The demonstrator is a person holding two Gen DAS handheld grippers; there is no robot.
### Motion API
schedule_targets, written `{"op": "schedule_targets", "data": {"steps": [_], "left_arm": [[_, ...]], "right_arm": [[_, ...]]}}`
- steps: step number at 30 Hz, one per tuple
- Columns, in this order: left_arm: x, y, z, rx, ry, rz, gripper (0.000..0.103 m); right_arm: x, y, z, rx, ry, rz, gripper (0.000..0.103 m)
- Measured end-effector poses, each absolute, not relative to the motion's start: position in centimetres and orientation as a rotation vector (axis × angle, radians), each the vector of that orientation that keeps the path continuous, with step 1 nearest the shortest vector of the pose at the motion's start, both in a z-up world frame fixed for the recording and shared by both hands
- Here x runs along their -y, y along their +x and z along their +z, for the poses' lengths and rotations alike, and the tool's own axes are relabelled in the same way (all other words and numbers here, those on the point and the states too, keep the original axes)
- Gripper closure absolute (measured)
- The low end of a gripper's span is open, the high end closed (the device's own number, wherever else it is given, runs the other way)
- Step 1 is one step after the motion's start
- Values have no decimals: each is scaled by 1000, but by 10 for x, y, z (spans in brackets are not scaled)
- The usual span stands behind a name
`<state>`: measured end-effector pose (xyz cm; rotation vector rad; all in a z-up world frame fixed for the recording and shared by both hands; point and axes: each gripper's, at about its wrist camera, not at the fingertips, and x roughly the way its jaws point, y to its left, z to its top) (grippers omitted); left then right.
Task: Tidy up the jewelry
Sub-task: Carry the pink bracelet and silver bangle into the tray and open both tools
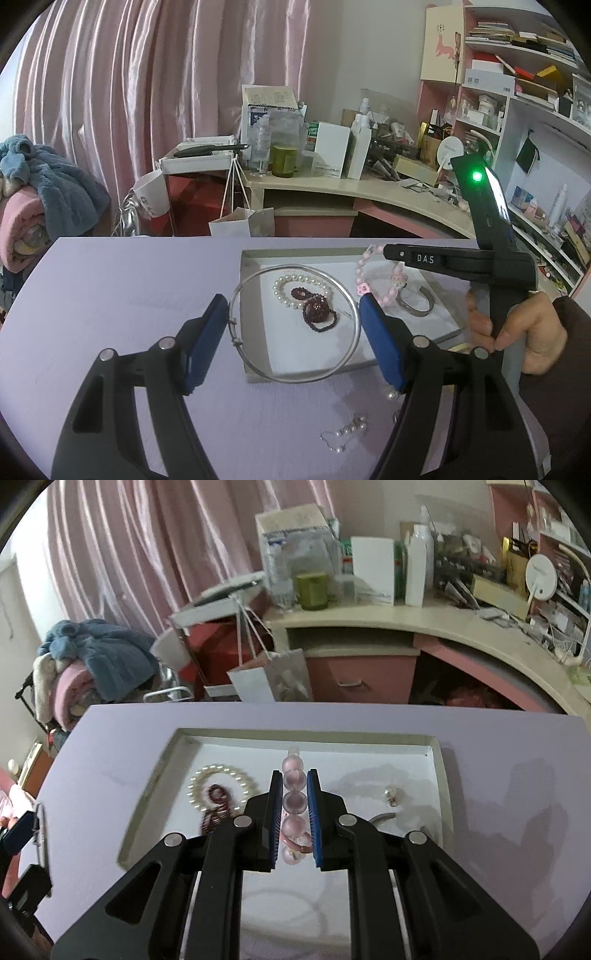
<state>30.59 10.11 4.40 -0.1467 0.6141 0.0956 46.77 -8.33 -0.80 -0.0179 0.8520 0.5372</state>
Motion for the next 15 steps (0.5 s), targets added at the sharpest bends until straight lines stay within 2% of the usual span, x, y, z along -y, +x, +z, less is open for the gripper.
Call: {"op": "schedule_targets", "data": {"steps": [3,10,15], "left_arm": [[-99,312,40,-616,-138,84,30],[-91,331,28,-646,-154,48,30],[-79,347,17,-668,-150,34,30]], "right_arm": [[103,463,-2,-828,14,522,60],[139,442,12,-759,-12,503,53],[162,427,7,-746,-5,504,52]]}}
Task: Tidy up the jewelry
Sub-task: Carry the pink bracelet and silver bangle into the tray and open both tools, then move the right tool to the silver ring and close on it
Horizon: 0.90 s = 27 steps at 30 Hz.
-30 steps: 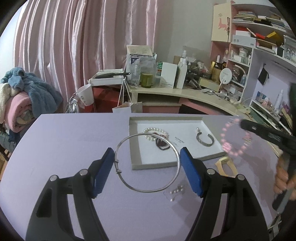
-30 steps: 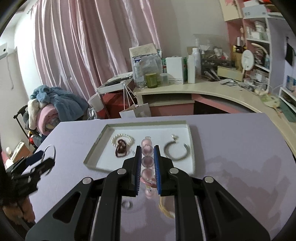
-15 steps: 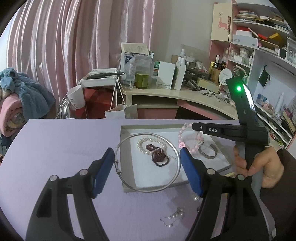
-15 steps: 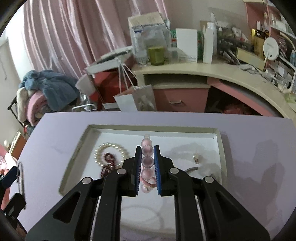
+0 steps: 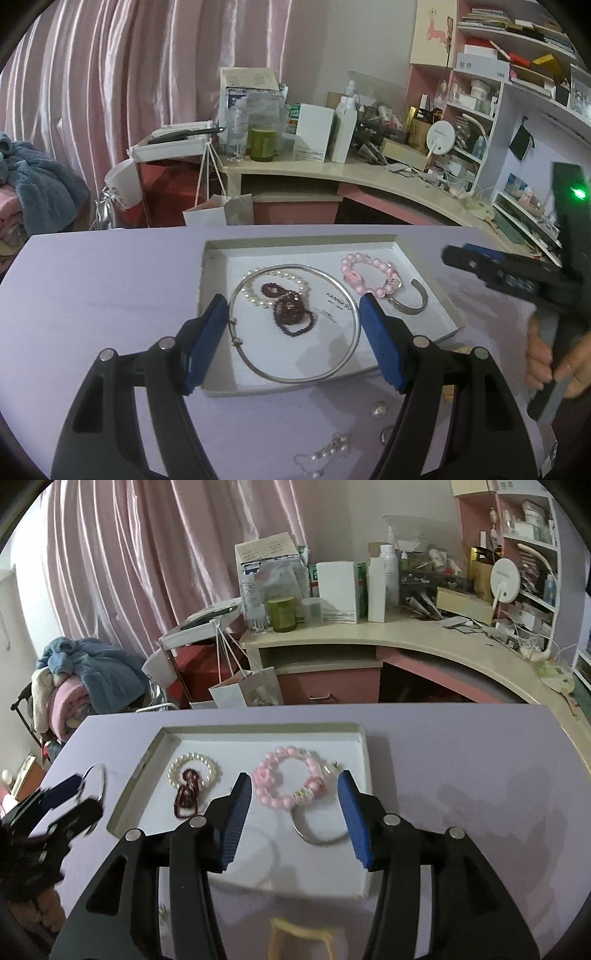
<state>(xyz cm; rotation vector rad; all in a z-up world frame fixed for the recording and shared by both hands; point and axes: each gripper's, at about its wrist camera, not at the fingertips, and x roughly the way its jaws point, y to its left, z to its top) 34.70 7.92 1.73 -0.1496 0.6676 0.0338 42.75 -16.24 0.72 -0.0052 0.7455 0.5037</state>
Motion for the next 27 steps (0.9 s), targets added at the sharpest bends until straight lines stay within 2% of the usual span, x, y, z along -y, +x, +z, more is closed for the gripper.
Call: {"op": "schedule_targets", "data": {"steps": [18,20,22,27], "left_arm": [[-33,431,-14,-754,-131,-33,30],[-33,433,-17,-767,-134,-33,29],[-38,428,-14,-751,-145,-20,20],[-63,398,2,-705,-168,29,19]], "right_arm": [[201,399,-12,-697,-30,479,52],[202,397,-13,-700,-25,478,52],[203,393,-14,-700,-21,481,52],[200,378,-12,-692,6,516,52]]}}
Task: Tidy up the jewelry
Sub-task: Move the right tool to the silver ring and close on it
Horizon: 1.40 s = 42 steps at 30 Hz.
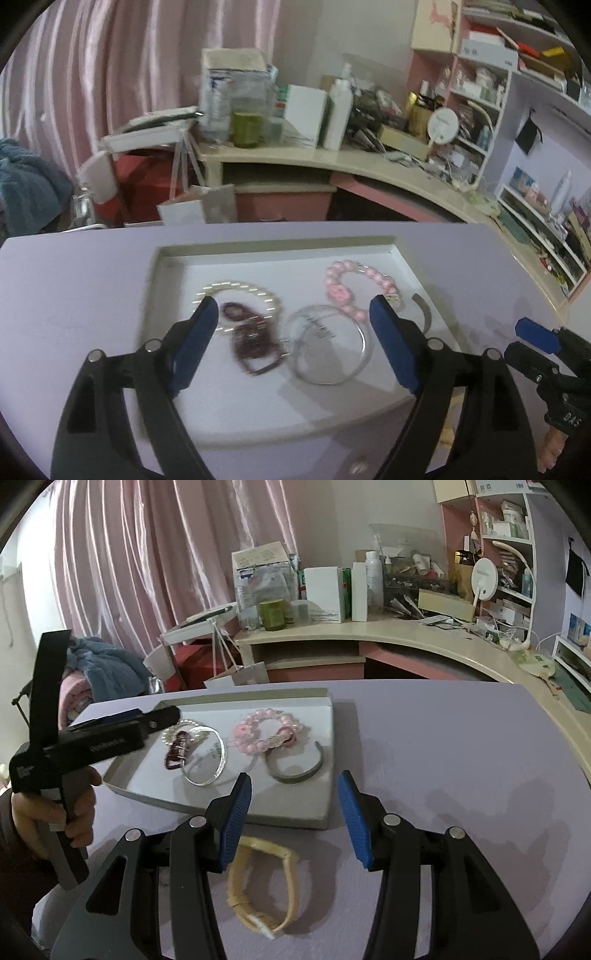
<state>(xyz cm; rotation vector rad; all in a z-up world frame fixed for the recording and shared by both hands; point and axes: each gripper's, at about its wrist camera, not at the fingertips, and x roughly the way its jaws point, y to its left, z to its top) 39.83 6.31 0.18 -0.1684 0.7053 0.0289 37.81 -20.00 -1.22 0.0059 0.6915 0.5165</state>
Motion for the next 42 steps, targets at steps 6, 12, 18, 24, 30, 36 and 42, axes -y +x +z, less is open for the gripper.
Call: {"op": "schedule_targets", "data": {"steps": [6,12,18,24,30,36,42], "left_arm": [[-106,340,19,-670,-214,99,15],[-138,278,27,-642,-238,156,13],[-148,235,28,-619,-206,188,9],[-153,212,25,-611,-218,184,8],[-152,205,18,-622,-226,180,8],[-153,200,14,-631,-225,179,8],[-154,199,9,-647,-231,182,8]], "right_arm": [[183,347,-9,-679,-1,584,52],[158,315,-14,-688,-35,638,52],[135,296,-36,-737,-76,649,52],[116,287,-61,-822,-120,639,53],[105,285,-70,-855,-172,599,56],[97,288,-77,-873,-213,573,58],[90,293,-77,-865,-234,564,66]]}}
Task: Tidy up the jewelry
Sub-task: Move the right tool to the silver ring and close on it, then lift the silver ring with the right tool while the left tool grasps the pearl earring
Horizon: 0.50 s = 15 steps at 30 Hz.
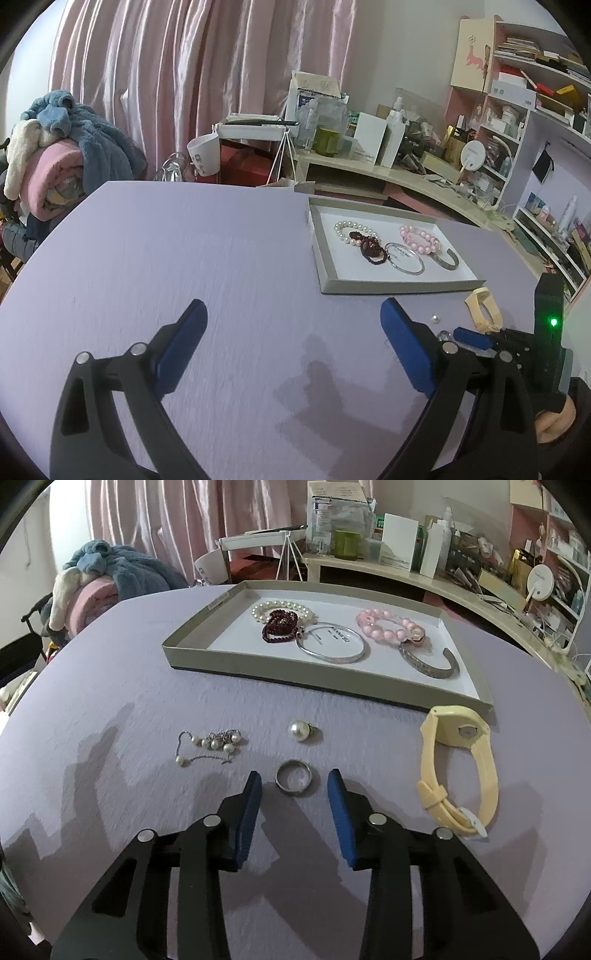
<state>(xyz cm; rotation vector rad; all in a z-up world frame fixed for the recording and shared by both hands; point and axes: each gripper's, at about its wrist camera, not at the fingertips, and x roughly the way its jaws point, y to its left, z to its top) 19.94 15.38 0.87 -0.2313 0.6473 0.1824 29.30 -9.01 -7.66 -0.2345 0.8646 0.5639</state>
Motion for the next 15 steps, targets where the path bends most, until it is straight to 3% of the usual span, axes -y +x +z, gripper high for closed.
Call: {"op": "schedule_targets", "data": {"steps": [15], "left_arm": [[-151,203,2,-670,-231,177,8]], "right_arm": [[83,295,-76,-863,-243,569,74]]}}
